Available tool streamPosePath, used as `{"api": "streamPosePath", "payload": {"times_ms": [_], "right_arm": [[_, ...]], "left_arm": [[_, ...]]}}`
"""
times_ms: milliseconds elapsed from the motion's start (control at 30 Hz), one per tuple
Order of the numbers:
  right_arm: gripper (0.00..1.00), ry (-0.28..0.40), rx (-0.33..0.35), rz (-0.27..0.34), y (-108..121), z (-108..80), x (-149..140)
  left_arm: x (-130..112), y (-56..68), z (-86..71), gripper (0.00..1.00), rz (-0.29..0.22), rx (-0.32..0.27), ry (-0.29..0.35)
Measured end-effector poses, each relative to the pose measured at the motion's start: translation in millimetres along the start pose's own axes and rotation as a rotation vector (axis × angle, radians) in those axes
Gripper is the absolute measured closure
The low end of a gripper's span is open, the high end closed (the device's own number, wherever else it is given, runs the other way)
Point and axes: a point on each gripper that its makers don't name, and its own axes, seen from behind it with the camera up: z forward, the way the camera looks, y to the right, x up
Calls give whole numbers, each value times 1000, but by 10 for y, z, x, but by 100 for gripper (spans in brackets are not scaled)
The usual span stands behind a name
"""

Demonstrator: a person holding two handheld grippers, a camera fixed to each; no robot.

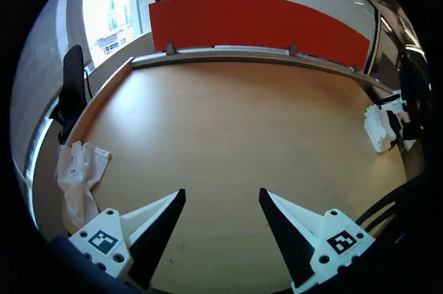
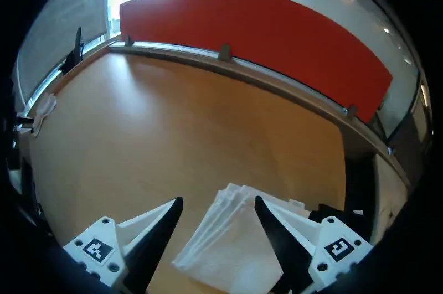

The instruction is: Fold towel

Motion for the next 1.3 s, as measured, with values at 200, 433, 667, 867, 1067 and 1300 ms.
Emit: {"api": "streamPosePath", "payload": {"times_ms": [200,433,667,867,1067,1300], "right_arm": [[0,75,-43,52,9,-93,151],[0,159,-91,141,31,-226,272],[0,272,-158,246,132,-371,433],[0,330,-189,299,163,-436,476],[0,386,-239,298,182,-543,549],[0,475,-292,285,120,-753,692]], "left_arm": [[83,-1,6,1,6,-5,18],[165,3,21,1,18,-12,34],[237,-5,41,1,22,-17,48],[319,-27,58,1,12,-19,67],[451,-98,93,1,4,-2,103],[738,-177,125,1,-44,13,178]]}}
